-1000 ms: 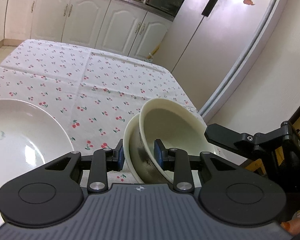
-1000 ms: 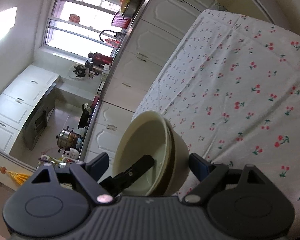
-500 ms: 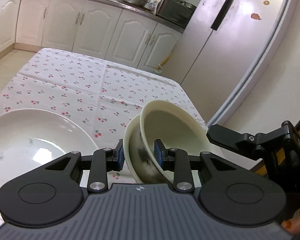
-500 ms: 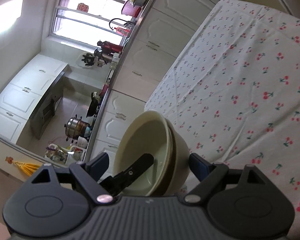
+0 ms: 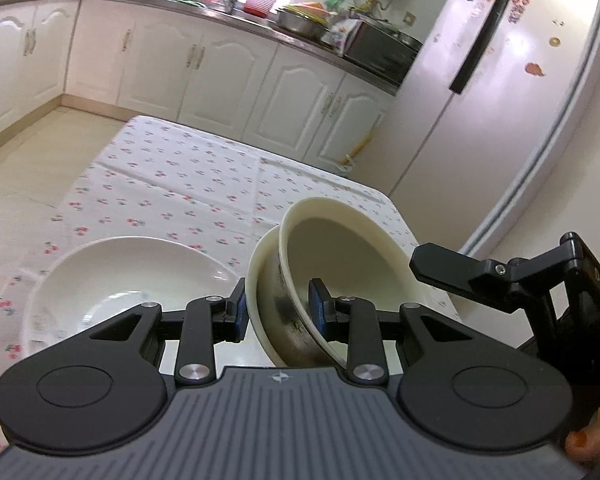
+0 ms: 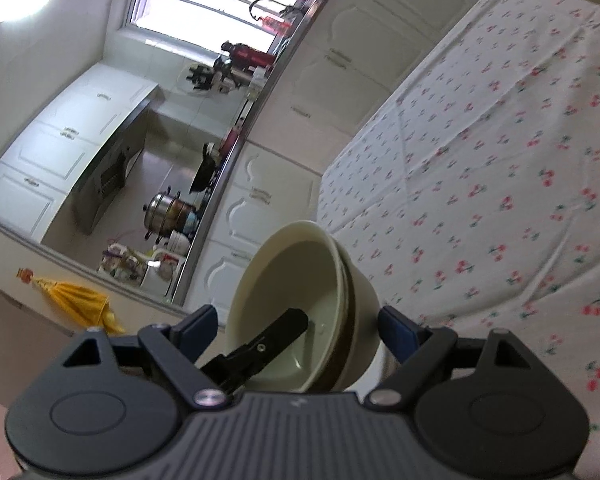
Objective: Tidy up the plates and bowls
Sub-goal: 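Lift the nested bowls with the left gripper and carry them over the plate stack, then lower the nested bowls onto the white plate stack with the left gripper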
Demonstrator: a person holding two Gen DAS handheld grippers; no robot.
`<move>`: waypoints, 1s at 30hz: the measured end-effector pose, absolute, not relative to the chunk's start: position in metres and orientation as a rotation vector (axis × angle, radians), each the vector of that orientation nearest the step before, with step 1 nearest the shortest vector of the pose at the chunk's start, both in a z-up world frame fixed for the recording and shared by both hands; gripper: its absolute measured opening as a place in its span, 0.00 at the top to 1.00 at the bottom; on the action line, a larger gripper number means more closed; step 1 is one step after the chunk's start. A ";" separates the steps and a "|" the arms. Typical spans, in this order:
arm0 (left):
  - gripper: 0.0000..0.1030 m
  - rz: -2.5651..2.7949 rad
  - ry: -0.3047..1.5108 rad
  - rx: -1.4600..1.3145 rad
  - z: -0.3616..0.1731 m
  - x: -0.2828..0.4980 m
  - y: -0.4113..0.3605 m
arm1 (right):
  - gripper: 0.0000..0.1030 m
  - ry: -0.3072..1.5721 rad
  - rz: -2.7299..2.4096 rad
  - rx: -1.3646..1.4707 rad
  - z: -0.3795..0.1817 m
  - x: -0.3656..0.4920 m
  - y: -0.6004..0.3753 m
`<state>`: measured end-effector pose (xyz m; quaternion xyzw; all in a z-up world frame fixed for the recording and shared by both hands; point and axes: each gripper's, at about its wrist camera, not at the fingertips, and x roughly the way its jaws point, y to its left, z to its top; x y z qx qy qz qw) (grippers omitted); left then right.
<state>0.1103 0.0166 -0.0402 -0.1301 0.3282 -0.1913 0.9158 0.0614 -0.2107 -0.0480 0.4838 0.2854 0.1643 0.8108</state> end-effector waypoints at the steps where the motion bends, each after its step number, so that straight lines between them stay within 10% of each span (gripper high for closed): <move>1: 0.68 -0.384 0.675 -0.268 -0.041 0.109 0.019 | 0.15 0.617 0.361 1.031 -0.047 0.064 -0.207; 30: 0.67 -0.233 0.757 -0.361 -0.065 0.109 0.065 | 0.15 0.798 0.449 0.954 -0.066 0.106 -0.138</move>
